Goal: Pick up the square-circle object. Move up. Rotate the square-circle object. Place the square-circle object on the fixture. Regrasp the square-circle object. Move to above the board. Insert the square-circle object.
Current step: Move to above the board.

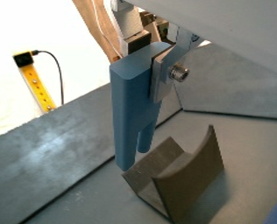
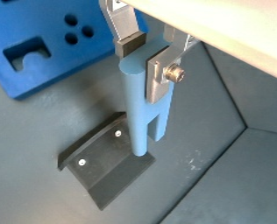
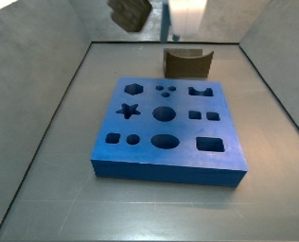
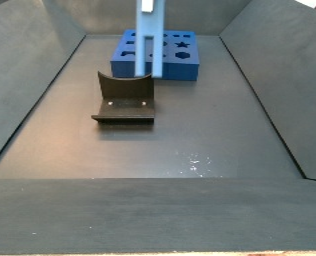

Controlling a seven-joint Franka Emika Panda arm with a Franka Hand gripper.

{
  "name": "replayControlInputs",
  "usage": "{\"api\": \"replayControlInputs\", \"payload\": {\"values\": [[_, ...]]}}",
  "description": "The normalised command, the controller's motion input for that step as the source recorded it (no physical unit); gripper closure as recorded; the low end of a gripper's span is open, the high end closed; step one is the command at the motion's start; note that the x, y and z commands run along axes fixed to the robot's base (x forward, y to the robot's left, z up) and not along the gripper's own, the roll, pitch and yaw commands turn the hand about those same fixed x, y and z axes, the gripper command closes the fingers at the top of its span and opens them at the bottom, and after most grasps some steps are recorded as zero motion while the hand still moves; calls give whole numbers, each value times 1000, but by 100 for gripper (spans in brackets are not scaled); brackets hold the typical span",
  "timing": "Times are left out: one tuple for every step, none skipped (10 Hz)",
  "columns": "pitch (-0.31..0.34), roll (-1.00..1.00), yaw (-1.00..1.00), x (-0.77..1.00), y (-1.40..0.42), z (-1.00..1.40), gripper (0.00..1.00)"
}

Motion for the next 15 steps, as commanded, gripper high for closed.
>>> {"api": "replayControlInputs", "payload": {"values": [[-1,-161,-113,-334,-75,1000,100],[16,-153,-106,-310,-63,1000,100],[29,-146,-95,-288,-51,1000,100],[45,-129,-72,-243,-26,1000,100],[53,-123,-64,-220,-18,980,100],[73,-103,-44,-127,-5,725,100],[82,-93,-37,-100,-1,623,100],[108,-71,-19,-55,3,367,100],[113,-65,-10,-40,3,270,100],[127,-434,1000,-107,-1000,219,100],[122,-422,1000,-93,-1000,202,100],[109,-408,1000,-68,-1000,206,100],[86,-401,1000,-20,-1000,174,100],[68,-390,1000,-1,-1000,185,100],[45,-380,1000,26,-896,168,100]]}}
